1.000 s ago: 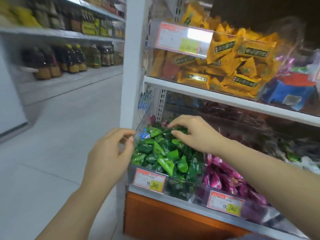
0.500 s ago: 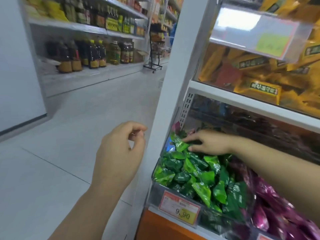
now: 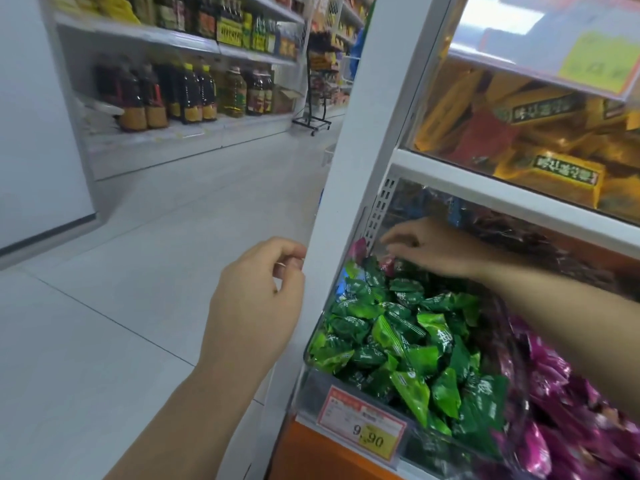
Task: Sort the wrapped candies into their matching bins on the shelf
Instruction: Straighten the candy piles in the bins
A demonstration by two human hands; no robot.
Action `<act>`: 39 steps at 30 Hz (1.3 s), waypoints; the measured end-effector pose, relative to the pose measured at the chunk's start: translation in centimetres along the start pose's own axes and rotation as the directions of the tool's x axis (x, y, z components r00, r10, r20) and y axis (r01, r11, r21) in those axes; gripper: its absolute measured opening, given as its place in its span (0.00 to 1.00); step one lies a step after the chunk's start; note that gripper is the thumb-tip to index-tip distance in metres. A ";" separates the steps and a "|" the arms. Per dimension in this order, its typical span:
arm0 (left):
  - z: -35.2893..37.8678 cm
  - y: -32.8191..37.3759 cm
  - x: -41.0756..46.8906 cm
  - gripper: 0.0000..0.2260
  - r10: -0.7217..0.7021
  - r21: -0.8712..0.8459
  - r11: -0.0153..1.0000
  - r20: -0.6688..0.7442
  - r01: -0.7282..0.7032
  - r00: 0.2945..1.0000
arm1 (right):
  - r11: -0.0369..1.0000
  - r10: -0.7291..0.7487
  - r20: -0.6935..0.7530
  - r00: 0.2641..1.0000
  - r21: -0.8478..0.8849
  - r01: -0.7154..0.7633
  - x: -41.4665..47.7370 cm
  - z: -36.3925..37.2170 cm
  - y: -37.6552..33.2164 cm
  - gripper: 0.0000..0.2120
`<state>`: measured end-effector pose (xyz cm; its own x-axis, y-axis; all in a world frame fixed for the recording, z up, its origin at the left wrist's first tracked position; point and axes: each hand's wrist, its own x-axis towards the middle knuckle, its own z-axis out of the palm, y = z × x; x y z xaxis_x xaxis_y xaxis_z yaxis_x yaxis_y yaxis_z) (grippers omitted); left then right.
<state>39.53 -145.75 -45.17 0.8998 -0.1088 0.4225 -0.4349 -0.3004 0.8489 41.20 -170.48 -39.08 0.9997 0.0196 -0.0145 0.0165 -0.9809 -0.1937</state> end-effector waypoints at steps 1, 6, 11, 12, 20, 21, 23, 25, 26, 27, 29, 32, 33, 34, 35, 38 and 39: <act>0.0 0.1 0.1 0.10 -0.005 -0.004 1.000 0.001 0.005 1.000 | 0.999 0.015 -0.015 1.000 -0.045 -0.015 1.0 0.3 0.4 0.15; 0.0 0.1 0.1 0.10 -0.018 -0.018 1.000 0.014 0.019 1.000 | 0.960 0.170 0.129 0.977 -0.247 -0.134 3.8 2.3 2.1 0.18; 0.0 0.0 0.2 0.09 -0.008 -0.020 1.000 0.014 0.008 1.000 | 0.981 0.133 -0.005 0.991 -0.143 -0.132 3.6 2.5 3.0 0.06; -0.1 0.0 0.1 0.09 -0.002 -0.028 1.000 0.005 0.003 1.000 | 0.986 0.122 -0.086 0.989 -0.103 -0.131 3.2 2.4 3.1 0.04; -0.5 1.5 -0.8 0.10 0.223 -0.042 0.970 -0.243 -0.240 0.944 | 0.939 0.171 -0.300 0.938 0.339 -0.063 -4.3 0.9 0.2 0.06; -0.6 1.8 -1.0 0.08 0.274 -0.029 0.957 -0.251 -0.290 0.929 | 0.922 0.160 -0.269 0.950 0.385 -0.046 -5.5 1.1 -0.4 0.05; -0.6 2.5 -1.7 0.05 0.366 -0.008 0.927 -0.200 -0.375 0.909 | 0.858 0.114 -0.248 0.962 0.514 0.031 -7.7 1.4 -2.0 0.08; -0.3 3.0 -2.4 0.07 0.403 -0.009 0.915 -0.061 -0.404 0.913 | 0.756 0.053 -0.254 0.966 0.642 0.128 -9.3 1.5 -3.2 0.10; -0.1 3.1 -2.8 0.09 0.392 -0.001 0.920 0.026 -0.393 0.919 | 0.692 0.032 -0.245 0.969 0.705 0.155 -10.0 1.6 -3.7 0.09; 0.1 3.1 -3.2 0.13 0.369 0.016 0.928 0.109 -0.373 0.923 | 0.623 0.012 -0.232 0.973 0.763 0.174 -10.6 1.6 -4.3 0.09; 0.4 3.3 -3.8 0.15 0.331 0.017 0.939 0.228 -0.343 0.916 | 0.523 -0.007 -0.208 0.978 0.833 0.181 -11.4 1.7 -5.0 0.09; 0.6 3.8 -4.1 0.13 0.230 -0.197 0.965 0.302 -0.175 0.925 | 0.518 -0.012 -0.194 0.981 0.838 0.172 -11.5 1.7 -5.3 0.10; 0.6 3.9 -4.0 0.14 0.174 -0.262 0.961 0.320 -0.090 0.931 | 0.526 -0.018 -0.188 0.982 0.834 0.169 -11.3 1.6 -5.3 0.10; 0.7 3.9 -3.9 0.14 0.124 -0.307 0.952 0.337 -0.016 0.933 | 0.536 -0.022 -0.179 0.984 0.828 0.163 -11.1 1.5 -5.5 0.10; 0.7 3.7 -3.8 0.14 0.085 -0.338 0.940 0.346 0.040 0.935 | 0.550 -0.035 -0.169 0.985 0.820 0.160 -10.8 1.5 -5.7 0.09; 0.5 3.3 -3.5 0.10 0.019 -0.374 0.920 0.348 0.120 0.937 | 0.587 -0.137 -0.076 0.988 0.796 0.143 -9.6 1.3 -6.5 0.10; 0.4 3.1 -3.4 0.09 0.010 -0.368 0.922 0.342 0.124 0.940 | 0.589 -0.153 -0.043 0.987 0.798 0.126 -8.9 1.2 -6.4 0.10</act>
<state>35.13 -146.66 -44.06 0.8529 -0.4295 0.2966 -0.3016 0.0582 0.9516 32.22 -164.16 -38.91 0.9853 0.1606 0.0575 0.1211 -0.4210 -0.8990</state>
